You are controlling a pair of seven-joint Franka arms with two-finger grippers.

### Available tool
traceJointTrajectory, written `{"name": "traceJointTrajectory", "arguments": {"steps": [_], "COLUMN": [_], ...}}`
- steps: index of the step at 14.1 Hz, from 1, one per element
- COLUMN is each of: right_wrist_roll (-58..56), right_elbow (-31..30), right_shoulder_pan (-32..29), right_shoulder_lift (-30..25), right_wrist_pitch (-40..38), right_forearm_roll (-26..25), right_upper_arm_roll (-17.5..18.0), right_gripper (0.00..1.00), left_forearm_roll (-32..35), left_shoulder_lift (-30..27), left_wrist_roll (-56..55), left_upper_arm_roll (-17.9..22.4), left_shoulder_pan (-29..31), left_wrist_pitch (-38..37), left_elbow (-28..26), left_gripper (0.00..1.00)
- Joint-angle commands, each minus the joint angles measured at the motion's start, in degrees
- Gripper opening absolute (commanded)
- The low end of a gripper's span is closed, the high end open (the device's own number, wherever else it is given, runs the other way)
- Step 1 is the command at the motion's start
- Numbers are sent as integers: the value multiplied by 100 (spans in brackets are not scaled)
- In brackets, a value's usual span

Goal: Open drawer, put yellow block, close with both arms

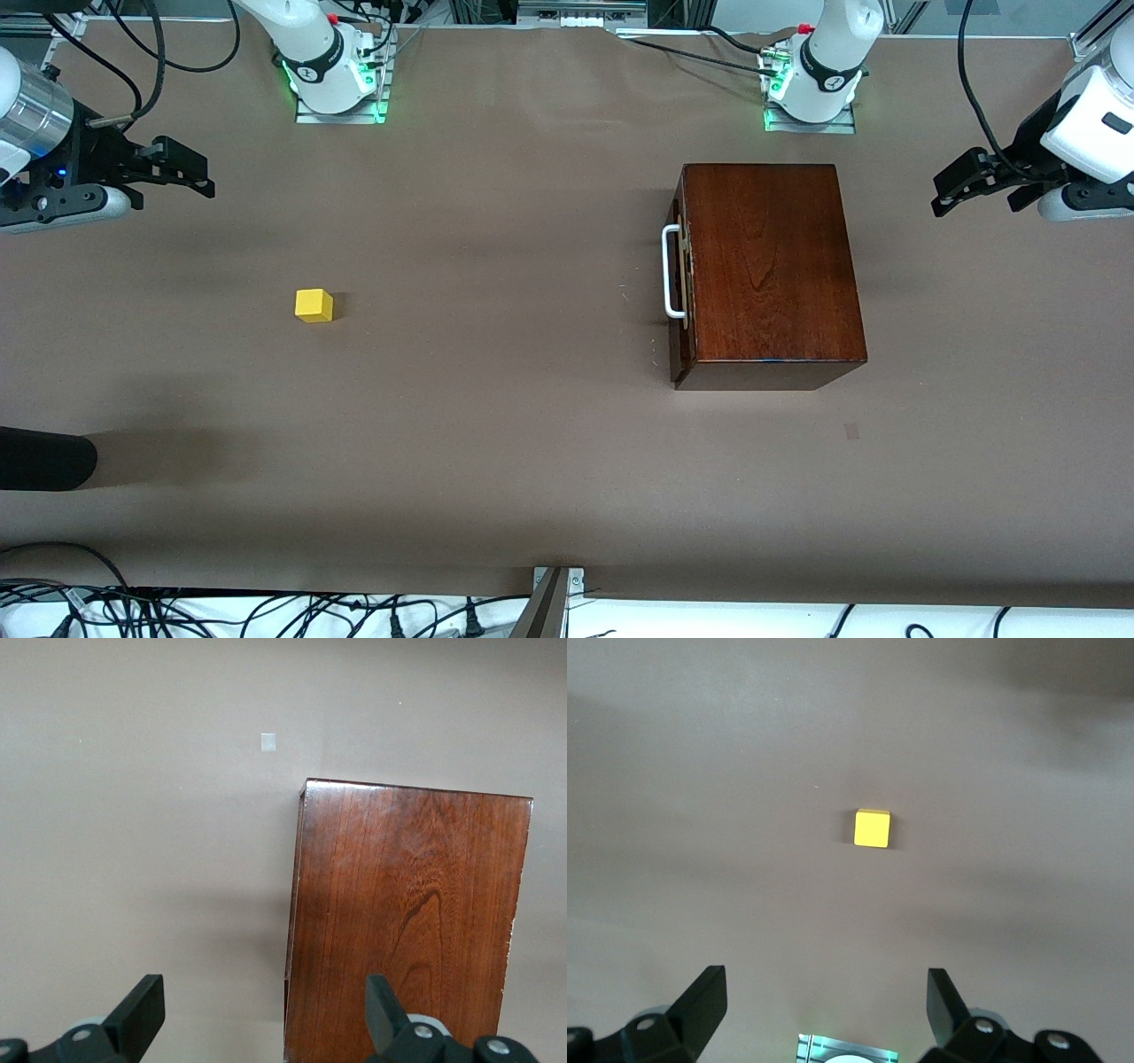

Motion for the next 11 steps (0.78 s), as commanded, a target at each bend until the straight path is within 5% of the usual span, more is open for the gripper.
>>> {"name": "traceJointTrajectory", "arguments": {"steps": [1, 11], "right_wrist_roll": [-22, -22], "right_elbow": [-37, -19], "right_shoulder_pan": [-2, -2], "right_shoulder_lift": [-68, -85], "right_wrist_pitch": [17, -9], "right_forearm_roll": [-76, -76], "right_upper_arm_roll": [25, 25], "right_gripper": [100, 100], "left_forearm_roll": [216, 393], "left_shoulder_lift": [-84, -33], "left_wrist_roll": [170, 198], "left_upper_arm_roll": [-39, -110], "left_shoulder_pan": [34, 17], "left_wrist_pitch": [164, 219], "left_elbow": [-46, 13], "left_gripper": [100, 100]}}
